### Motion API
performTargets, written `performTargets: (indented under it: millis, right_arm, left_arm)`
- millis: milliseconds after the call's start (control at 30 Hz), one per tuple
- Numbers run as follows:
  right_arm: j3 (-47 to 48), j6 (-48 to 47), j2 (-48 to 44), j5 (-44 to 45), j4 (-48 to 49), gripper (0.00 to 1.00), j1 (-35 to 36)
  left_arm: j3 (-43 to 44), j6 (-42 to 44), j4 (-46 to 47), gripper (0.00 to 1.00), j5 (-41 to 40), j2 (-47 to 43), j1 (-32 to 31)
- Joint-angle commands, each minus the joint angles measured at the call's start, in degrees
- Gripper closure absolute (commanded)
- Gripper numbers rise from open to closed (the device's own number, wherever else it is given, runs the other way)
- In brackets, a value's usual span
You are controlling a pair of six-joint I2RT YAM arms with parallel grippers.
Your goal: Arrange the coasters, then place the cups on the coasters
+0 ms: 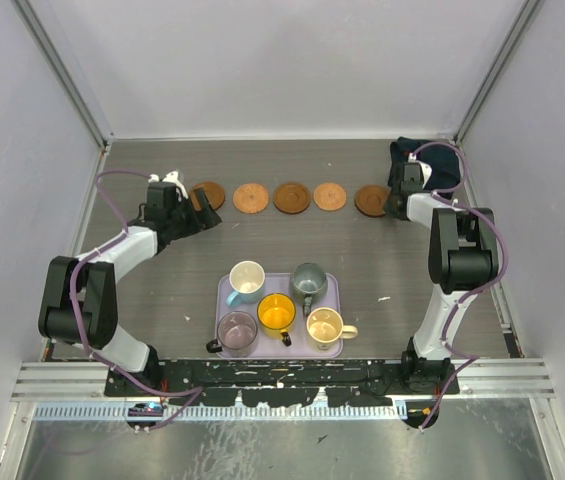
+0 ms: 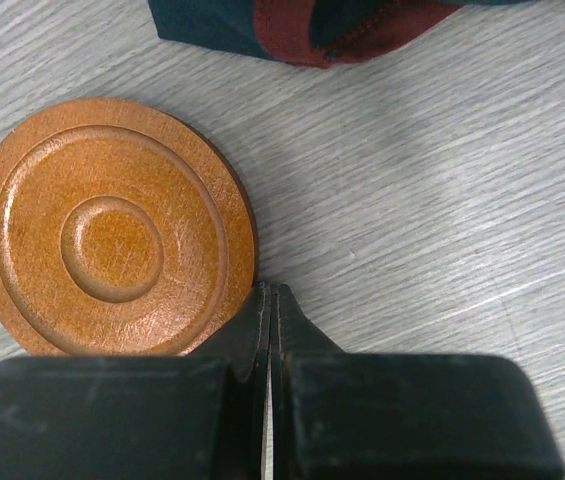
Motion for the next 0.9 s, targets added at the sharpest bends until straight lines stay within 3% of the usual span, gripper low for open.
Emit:
performTargets:
  millis: [0, 467, 867]
  right_arm:
    - [1.5, 0.9, 1.9, -1.8, -1.4, 0.99, 0.3]
    - [-3.2, 1.3, -3.6, -1.9, -3.5, 0.99, 2.2]
    - [-3.3, 1.7, -2.8, -0.9, -4.3, 0.99, 5.8]
  left_arm:
    - [0.3, 0.1, 1.7, 0.16, -0.8, 0.1, 0.6]
    - [-0.7, -0.1, 1.8, 0.16, -0.5, -1.0, 0.7]
    - [-0.7, -0.3, 1.9, 0.16, -0.7, -1.1, 0.7]
